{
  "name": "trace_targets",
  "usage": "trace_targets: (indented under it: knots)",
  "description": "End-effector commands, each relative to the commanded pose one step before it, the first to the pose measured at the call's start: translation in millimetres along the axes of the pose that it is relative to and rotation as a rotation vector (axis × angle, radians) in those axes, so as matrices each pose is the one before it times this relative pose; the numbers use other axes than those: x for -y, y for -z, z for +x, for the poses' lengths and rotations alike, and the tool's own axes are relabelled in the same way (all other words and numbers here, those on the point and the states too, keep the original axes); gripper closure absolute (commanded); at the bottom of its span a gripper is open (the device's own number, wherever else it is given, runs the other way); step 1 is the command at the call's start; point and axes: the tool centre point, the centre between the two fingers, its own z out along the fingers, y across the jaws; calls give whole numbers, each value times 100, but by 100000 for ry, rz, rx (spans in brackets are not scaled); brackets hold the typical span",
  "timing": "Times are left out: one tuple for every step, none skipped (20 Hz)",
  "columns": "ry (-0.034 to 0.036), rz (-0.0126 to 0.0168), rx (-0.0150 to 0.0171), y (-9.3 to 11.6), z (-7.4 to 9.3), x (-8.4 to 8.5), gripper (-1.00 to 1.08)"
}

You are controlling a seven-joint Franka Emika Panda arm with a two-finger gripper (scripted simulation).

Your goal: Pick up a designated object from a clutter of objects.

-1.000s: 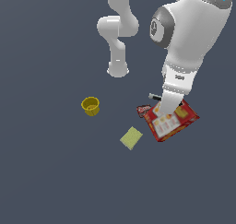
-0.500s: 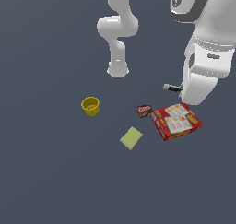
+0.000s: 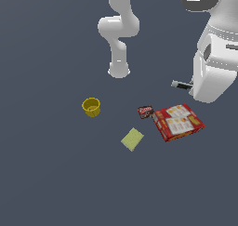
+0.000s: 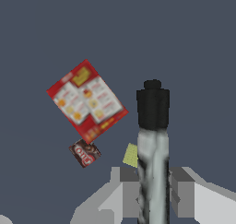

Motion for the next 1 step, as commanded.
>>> trace_targets:
  knots:
    - [-28, 9, 15, 139, 82, -42, 108]
